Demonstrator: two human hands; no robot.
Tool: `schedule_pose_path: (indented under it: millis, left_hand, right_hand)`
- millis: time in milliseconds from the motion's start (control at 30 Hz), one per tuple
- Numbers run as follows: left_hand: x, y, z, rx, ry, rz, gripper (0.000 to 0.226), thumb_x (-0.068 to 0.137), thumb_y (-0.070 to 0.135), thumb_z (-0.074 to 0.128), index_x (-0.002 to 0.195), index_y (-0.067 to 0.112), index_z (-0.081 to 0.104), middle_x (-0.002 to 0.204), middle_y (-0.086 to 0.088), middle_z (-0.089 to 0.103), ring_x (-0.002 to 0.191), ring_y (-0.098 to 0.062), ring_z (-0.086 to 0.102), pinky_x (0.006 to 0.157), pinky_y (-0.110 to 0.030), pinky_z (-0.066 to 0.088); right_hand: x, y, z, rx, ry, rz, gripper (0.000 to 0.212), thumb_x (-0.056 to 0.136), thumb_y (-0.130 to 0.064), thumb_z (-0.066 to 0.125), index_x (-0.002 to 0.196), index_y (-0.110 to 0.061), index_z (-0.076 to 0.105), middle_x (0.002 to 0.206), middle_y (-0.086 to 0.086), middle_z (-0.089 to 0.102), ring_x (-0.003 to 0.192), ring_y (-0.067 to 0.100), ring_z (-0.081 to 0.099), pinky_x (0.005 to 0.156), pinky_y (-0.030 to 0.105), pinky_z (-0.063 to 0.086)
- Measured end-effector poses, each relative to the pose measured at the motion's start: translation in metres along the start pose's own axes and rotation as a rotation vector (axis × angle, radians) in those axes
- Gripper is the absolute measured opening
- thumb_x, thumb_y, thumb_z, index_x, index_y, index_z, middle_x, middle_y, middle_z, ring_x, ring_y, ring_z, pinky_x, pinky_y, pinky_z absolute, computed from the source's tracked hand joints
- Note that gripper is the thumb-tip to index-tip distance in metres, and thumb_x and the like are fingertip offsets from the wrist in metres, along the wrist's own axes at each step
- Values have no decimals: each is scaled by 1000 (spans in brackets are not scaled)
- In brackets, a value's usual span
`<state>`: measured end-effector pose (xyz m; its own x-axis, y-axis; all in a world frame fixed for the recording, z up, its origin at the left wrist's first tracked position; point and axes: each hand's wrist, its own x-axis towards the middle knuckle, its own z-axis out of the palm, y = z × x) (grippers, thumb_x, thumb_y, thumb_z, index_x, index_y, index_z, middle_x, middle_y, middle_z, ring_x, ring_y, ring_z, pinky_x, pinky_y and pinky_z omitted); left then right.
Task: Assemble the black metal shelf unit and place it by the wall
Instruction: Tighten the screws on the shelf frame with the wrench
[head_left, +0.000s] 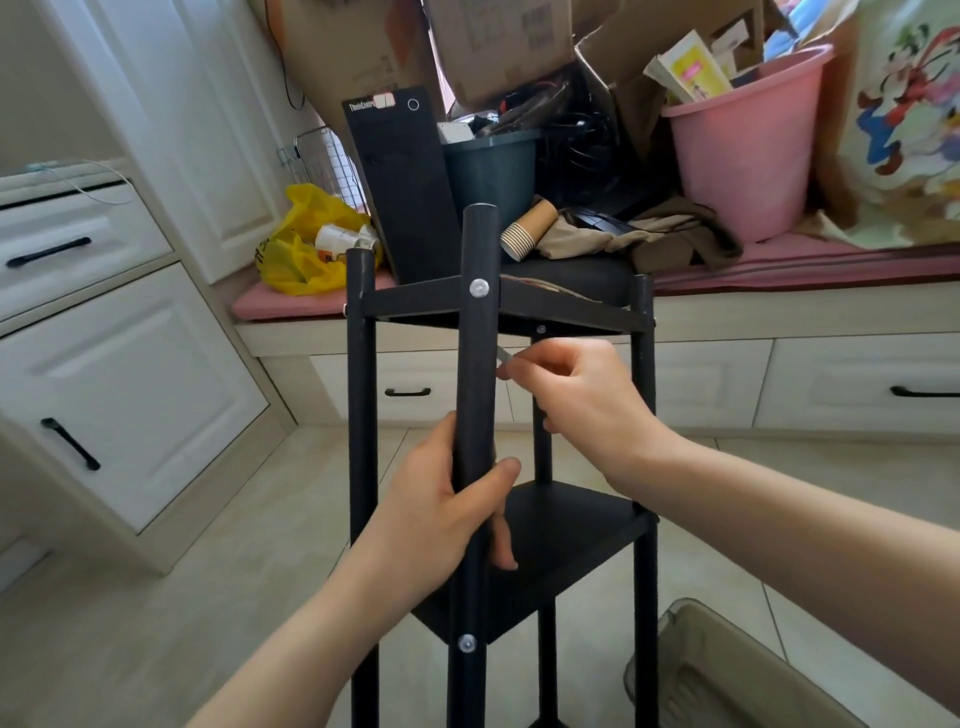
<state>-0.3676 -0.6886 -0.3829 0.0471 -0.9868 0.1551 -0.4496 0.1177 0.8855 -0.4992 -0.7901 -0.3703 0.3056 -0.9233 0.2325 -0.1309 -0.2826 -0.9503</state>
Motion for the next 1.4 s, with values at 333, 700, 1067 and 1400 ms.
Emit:
schedule_pose_path:
  millis: [333,700,1067,1400]
  left_hand:
    - [8,-4,-1,71,78,49,7,100,14,56,99,15,49,68,-17,57,45,-30,62,52,-42,59]
    - [7,-8,-5,139,108,43,11,102,16,52,99,25,47,68,-16,58,43,-30,62,47,-27,51]
    - [-1,-14,-16,359,203,-1,16,101,27,53,90,21,43,60,-15,65,45,-18,66,45,-19,48]
    - [-7,-11,-17,342,184,-13,17,100,27,54,89,21,42,65,-12,65,48,-20,68,45,-20,49]
  right_hand:
    - [-2,0,-8,-21,-73,-55,10,96,-19,61,97,-13,69,71,-1,74,56,2,57,60,21,45]
    - [3,-6,0,79,-235,62,21,96,-13,54,88,-10,74,62,-1,57,58,9,49,58,24,45]
    - [14,-12,7,144,-208,75,24,92,-6,55,72,-4,66,47,-8,40,48,10,38,51,24,38]
    - [14,-17,19,182,-141,-59,25,92,-7,55,71,-2,68,54,-2,46,55,13,41,58,32,40]
